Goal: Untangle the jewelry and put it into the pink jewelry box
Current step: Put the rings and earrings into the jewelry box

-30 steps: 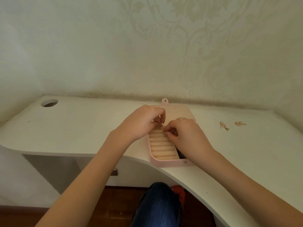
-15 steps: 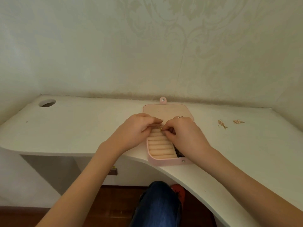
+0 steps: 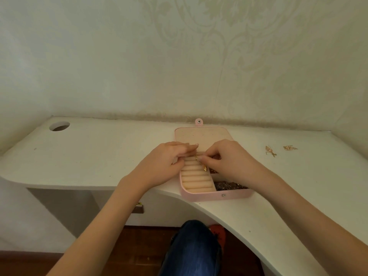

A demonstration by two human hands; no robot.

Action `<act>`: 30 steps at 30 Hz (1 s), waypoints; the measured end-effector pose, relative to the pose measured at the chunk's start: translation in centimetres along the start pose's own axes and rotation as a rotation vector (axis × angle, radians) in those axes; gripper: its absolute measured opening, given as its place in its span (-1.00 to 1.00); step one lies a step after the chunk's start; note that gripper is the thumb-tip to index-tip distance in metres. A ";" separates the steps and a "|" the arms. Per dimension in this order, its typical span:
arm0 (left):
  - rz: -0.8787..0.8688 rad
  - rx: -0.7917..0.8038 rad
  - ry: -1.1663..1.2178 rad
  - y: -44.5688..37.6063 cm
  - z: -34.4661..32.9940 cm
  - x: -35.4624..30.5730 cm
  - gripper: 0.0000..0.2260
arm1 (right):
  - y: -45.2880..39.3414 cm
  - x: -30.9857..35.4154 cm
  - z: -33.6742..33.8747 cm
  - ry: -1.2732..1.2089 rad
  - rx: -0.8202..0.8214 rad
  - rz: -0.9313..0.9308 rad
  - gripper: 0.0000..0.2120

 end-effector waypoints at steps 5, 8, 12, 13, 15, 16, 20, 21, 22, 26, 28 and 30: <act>0.092 -0.015 0.142 -0.3 0.2 0.5 -0.52 | -0.8 -2.3 1.8 -0.212 -0.027 -0.065 -0.71; 0.104 -0.055 0.202 -0.2 0.4 0.8 -0.54 | -1.1 -5.1 4.1 -0.364 -0.137 -0.161 -0.78; 0.105 -0.102 0.235 -0.3 0.7 0.7 -0.55 | -1.1 -11.0 6.9 -0.317 -0.295 -0.276 -0.82; 0.108 -0.124 0.227 -0.5 0.7 0.8 -0.55 | -0.9 -12.8 7.5 -0.235 -0.339 -0.318 -0.81; 0.125 -0.187 0.228 -0.7 0.8 1.0 -0.58 | -0.1 -15.9 8.6 -0.111 -0.409 -0.406 -0.80; 0.141 -0.217 0.233 -0.8 0.8 1.0 -0.60 | 0.4 -17.1 8.9 -0.096 -0.424 -0.438 -0.80; 0.156 -0.298 0.230 -1.0 0.4 0.9 -0.64 | 2.0 -19.6 7.8 -0.060 -0.352 -0.515 -0.84; 0.154 -0.308 0.237 -1.0 0.3 1.0 -0.65 | 2.1 -19.5 7.1 -0.086 -0.330 -0.509 -0.86; 0.155 -0.317 0.239 -1.0 0.3 1.0 -0.65 | 2.0 -19.5 6.4 -0.109 -0.312 -0.501 -0.88; 0.157 -0.309 0.202 -0.9 0.1 1.0 -0.67 | 1.3 -19.4 5.3 -0.063 -0.378 -0.496 -0.89; 0.156 -0.303 0.189 -0.9 0.1 1.0 -0.68 | 1.0 -19.3 5.2 -0.074 -0.393 -0.485 -0.95; 0.155 -0.304 0.190 -0.8 0.1 1.0 -0.68 | 1.0 -19.0 5.1 -0.082 -0.388 -0.461 -0.98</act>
Point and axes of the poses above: each hand's wrist, its own y-axis away from the middle knuckle, its own z-axis out of the back of the hand, x = y × z, the point moved 7 cm from there along -y, towards the middle knuckle, and after that the axes turned 3 degrees about y, right-handed, at the moved point
